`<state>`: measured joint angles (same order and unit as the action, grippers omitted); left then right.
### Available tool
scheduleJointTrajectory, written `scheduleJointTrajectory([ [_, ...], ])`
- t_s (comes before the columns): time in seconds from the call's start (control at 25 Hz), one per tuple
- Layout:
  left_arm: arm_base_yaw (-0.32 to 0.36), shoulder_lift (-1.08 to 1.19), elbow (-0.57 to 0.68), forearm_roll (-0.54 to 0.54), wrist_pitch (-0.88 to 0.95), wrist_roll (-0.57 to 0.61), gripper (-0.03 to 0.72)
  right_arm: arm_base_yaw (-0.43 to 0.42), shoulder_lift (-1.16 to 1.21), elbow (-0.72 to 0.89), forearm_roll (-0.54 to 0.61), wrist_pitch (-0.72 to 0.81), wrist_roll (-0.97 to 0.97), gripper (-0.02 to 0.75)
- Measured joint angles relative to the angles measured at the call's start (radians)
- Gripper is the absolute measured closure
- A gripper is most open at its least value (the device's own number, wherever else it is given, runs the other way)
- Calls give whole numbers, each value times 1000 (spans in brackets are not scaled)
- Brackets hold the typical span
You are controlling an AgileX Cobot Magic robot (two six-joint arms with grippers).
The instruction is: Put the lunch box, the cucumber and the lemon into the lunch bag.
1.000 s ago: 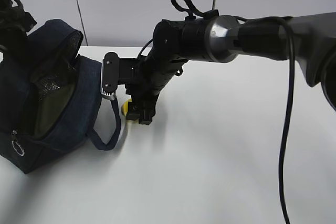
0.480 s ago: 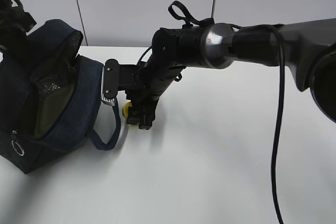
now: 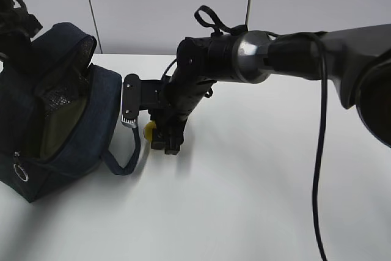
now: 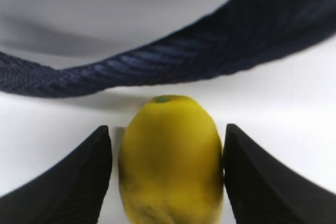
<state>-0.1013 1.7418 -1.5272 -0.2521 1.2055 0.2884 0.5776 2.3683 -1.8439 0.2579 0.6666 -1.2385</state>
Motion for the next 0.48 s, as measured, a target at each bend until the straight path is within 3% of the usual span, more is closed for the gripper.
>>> scheduleJointTrajectory([
  [0.16, 0, 0, 0, 0, 0, 0, 686, 0, 16, 0, -9, 10, 11, 248],
  [0.48, 0, 0, 0, 1, 0, 0, 686, 0, 16, 0, -16, 27, 26, 337],
])
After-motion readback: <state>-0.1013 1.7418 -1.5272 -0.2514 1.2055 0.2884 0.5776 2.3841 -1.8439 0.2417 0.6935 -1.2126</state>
